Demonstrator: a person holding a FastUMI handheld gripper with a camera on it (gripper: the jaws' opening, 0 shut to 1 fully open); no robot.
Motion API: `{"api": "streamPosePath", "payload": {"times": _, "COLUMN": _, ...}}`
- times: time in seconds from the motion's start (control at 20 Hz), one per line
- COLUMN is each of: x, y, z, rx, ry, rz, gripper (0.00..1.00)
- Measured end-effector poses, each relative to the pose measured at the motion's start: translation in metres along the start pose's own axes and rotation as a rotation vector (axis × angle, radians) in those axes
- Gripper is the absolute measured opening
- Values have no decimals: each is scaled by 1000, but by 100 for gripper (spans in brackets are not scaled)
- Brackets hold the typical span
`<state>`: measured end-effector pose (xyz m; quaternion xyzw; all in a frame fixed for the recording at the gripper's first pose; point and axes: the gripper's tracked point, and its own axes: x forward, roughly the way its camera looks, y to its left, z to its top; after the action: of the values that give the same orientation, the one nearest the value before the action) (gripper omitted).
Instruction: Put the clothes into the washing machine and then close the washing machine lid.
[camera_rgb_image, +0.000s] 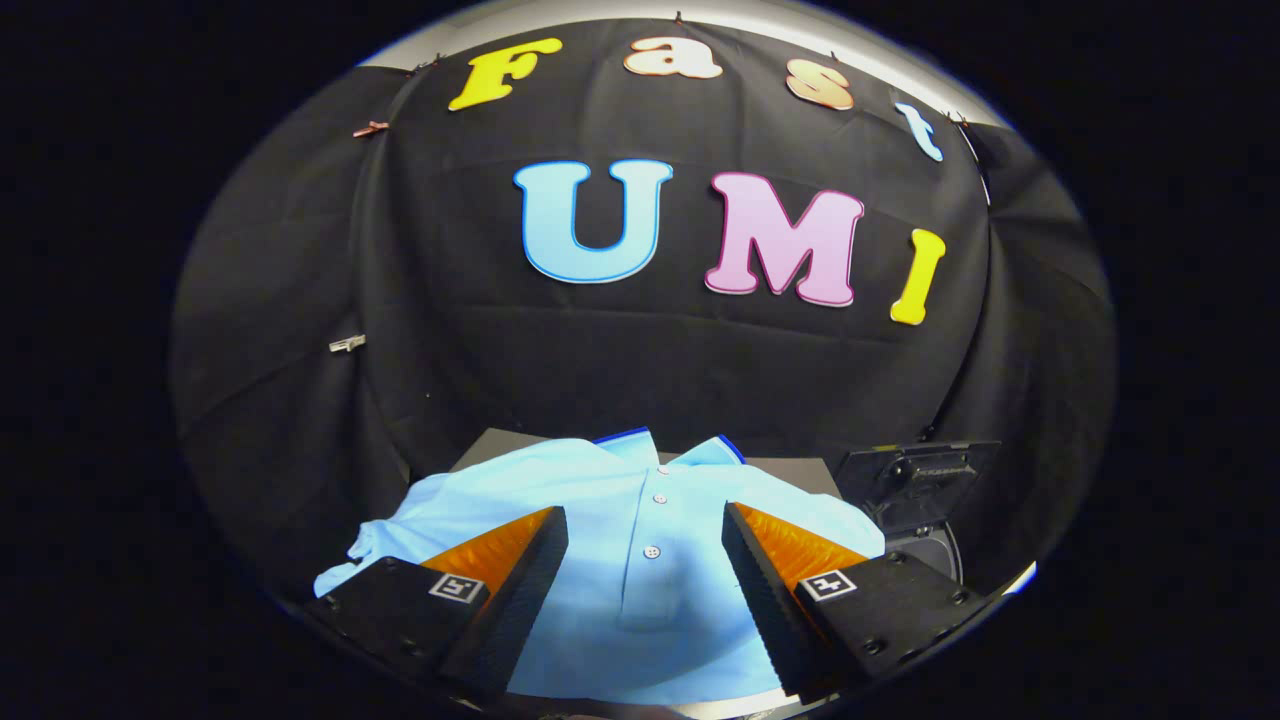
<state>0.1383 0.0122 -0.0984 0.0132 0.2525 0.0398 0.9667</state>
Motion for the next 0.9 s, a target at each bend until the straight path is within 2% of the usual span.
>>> {"api": "streamPosePath", "payload": {"times": 0.2, "x": 31, "y": -3, "z": -23, "rx": 50, "ry": 136, "rz": 16, "gripper": 98}}
{"api": "streamPosePath", "payload": {"times": 0.4, "x": 48, "y": -4, "z": -58, "rx": 40, "ry": 290, "rz": 25, "gripper": 98}}
{"api": "streamPosePath", "payload": {"times": 0.85, "x": 52, "y": -7, "z": -58, "rx": 12, "ry": 297, "rz": 37, "gripper": 98}}
{"api": "streamPosePath", "payload": {"times": 0.9, "x": 49, "y": -7, "z": -54, "rx": 5, "ry": 302, "rz": 50, "gripper": 91}}
